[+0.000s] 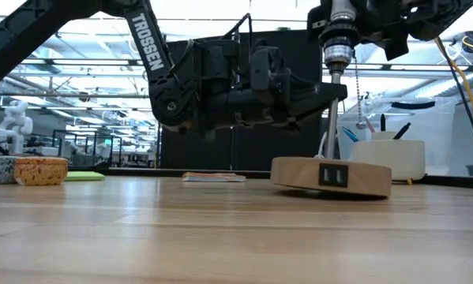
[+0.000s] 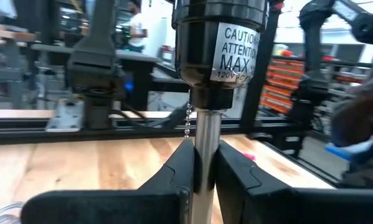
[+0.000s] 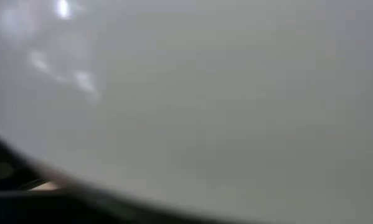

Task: Screw lightbulb
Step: Remove the lightbulb from the lamp

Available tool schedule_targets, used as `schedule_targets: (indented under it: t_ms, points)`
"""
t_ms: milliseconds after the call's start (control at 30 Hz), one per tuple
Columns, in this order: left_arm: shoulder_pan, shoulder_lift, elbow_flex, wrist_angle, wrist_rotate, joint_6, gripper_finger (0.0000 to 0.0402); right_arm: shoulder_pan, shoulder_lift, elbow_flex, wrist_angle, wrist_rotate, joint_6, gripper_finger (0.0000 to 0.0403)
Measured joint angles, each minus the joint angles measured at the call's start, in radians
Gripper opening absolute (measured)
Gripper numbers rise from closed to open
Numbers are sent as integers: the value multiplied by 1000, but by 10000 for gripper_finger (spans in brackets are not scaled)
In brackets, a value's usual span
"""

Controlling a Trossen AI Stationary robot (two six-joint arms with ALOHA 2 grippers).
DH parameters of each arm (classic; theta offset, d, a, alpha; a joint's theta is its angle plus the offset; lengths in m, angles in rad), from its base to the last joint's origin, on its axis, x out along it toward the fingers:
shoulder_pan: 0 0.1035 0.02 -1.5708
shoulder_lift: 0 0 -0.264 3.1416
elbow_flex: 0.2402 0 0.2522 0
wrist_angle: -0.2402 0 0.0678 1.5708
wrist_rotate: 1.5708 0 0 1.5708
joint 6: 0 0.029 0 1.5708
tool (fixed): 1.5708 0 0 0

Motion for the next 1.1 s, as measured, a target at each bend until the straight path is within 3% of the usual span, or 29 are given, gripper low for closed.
schedule_targets:
  t_ms: [233, 467, 867, 1100]
  points:
    - [1, -1, 0, -39, 95, -4, 38, 53, 27, 21, 8, -8, 15, 154]
    - [1, -1, -4, -48, 109, -3, 38, 70, 70, 38, 35, 13, 43, 169]
    - [-11, -2, -4, -64, -107, 23, 38, 60, 48, 38, 56, 146, 123, 256]
    - [-28, -2, -4, -69, -259, 52, 38, 35, 32, 38, 48, 170, 148, 274]
